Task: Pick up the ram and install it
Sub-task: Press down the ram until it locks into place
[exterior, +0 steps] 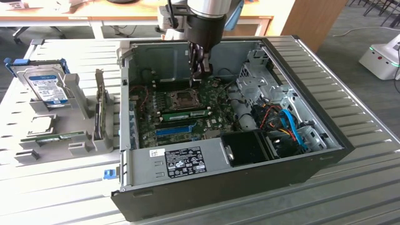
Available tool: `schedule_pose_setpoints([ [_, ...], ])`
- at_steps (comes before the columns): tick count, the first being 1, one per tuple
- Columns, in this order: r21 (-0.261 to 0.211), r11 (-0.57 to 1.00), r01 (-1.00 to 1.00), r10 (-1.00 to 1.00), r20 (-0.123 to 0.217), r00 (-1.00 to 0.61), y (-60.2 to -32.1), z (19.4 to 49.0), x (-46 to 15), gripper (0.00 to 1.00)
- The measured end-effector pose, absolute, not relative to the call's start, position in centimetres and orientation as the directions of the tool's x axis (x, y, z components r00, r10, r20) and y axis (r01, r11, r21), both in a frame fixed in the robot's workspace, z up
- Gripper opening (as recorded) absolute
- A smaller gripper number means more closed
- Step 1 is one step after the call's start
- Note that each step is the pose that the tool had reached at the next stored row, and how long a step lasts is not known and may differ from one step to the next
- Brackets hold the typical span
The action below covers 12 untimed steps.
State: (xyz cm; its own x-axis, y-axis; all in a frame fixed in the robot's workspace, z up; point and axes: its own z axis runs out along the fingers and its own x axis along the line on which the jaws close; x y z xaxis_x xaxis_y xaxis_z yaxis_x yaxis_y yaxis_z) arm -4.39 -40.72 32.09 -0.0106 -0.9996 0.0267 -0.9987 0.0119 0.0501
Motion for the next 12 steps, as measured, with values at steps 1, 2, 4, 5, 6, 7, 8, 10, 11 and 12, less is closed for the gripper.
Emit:
schedule_pose_setpoints([
  [1, 0.05, 0.012, -0.999, -1.0, 0.027, -0.011, -40.72, 32.14, -4.38, 0.1],
  [2, 0.05, 0.012, -0.999, -1.0, 0.027, -0.011, -40.72, 32.18, -4.39, 0.1],
  [4, 0.05, 0.012, -0.999, -1.0, 0.027, -0.011, -40.72, 32.32, -4.39, 0.1],
  [5, 0.05, 0.012, -0.999, -1.0, 0.027, -0.011, -40.72, 32.4, -4.38, 0.1],
  [6, 0.05, 0.012, -0.999, -1.0, 0.027, -0.011, -40.72, 32.49, -4.38, 0.1],
  [7, 0.05, 0.012, -0.999, -1.0, 0.027, -0.011, -40.72, 32.58, -4.38, 0.1],
  [8, 0.05, 0.012, -0.999, -1.0, 0.027, -0.011, -40.72, 32.67, -4.38, 0.1],
  [10, 0.05, 0.012, -0.999, -1.0, 0.027, -0.011, -40.72, 32.88, -4.39, 0.1],
  [11, 0.05, 0.012, -0.999, -1.0, 0.027, -0.011, -40.72, 32.98, -4.39, 0.1],
  [12, 0.05, 0.012, -0.999, -1.0, 0.027, -0.011, -40.72, 33.08, -4.39, 0.1],
])
